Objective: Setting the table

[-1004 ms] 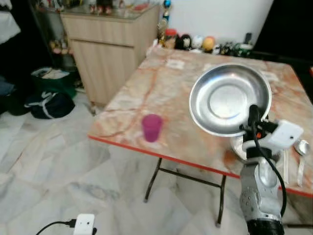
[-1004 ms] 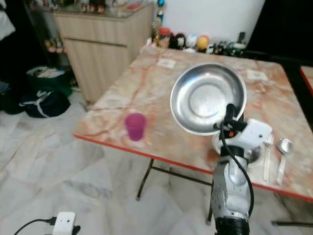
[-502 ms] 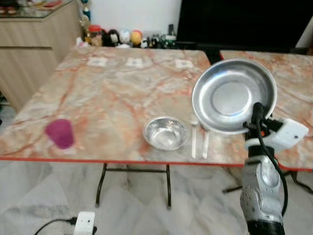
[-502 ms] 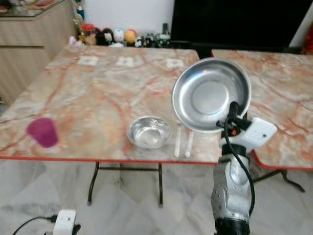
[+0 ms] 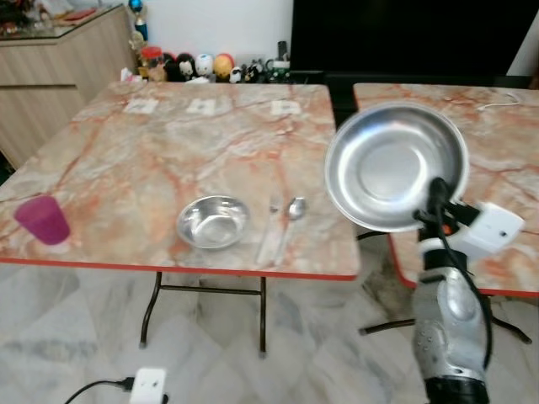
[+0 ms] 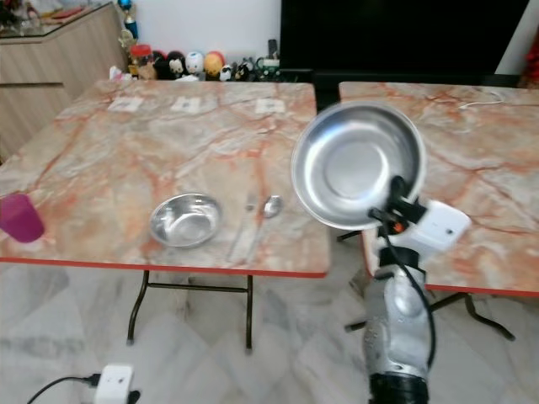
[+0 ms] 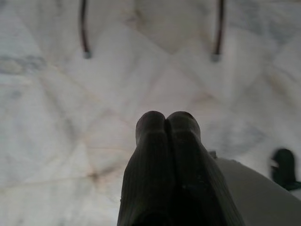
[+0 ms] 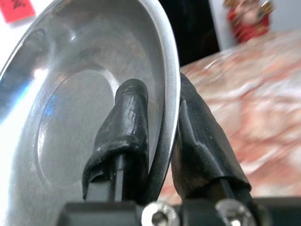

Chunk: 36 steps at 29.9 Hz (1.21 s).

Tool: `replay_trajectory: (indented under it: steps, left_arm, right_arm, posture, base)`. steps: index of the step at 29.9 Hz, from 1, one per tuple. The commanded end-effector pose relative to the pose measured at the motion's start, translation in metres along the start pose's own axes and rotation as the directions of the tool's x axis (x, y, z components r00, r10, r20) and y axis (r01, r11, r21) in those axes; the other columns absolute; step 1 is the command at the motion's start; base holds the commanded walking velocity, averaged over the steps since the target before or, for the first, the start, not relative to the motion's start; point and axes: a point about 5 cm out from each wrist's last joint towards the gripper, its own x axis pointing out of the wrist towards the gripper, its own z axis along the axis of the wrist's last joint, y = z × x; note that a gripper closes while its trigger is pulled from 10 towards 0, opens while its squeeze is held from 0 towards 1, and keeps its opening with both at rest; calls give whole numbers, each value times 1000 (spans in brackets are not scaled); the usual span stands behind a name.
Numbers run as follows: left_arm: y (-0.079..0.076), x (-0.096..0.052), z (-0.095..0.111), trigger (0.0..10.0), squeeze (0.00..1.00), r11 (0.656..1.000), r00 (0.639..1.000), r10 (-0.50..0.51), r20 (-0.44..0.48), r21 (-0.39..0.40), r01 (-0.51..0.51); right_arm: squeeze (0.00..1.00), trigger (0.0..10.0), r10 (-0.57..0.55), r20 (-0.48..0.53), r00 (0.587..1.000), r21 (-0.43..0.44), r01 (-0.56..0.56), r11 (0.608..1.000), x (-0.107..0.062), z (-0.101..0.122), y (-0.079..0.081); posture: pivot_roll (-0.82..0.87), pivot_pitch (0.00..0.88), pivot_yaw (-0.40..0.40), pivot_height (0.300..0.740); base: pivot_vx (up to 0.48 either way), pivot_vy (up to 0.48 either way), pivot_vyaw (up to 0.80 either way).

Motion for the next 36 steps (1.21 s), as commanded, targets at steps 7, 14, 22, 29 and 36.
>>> replay_trajectory:
  steps: [7, 14, 22, 29, 36]
  left_arm:
    - [2, -1, -4, 10000, 0, 1000, 1000, 1, -30, 28, 0]
    - [0, 2, 2, 10000, 0, 999, 1000, -13, -15, 41, 13]
    - [2, 1, 2, 10000, 0, 998, 1000, -16, -8, 56, 17]
    - [-7, 2, 6, 10000, 0, 998, 999, -38, 7, 57, 38]
    - [-3, 1, 4, 10000, 0, 998, 1000, -29, 11, 52, 29]
  right_arm:
    - [0, 10000, 7, 0, 1000, 6, -7, 1000, 2, 0, 3]
    - [0, 10000, -24, -11, 1000, 14, 24, 1000, -2, -4, -4]
    - [0, 10000, -48, -11, 999, -1, 48, 999, -5, -3, -11]
    - [0, 10000, -66, -1, 998, -24, 66, 998, -2, 2, -20]
    - [0, 10000, -65, -8, 998, -22, 65, 998, -3, 0, -17]
  posture:
    - [-21, 0, -4, 740]
    - [-34, 0, 14, 740]
    - [-60, 0, 26, 740]
    - [-60, 0, 22, 740]
    - [-56, 0, 18, 740]
  base:
    - [0, -358, 0]
    - [0, -358, 0]
    - [0, -359, 0]
    - [0, -356, 0]
    - [0, -222, 0]
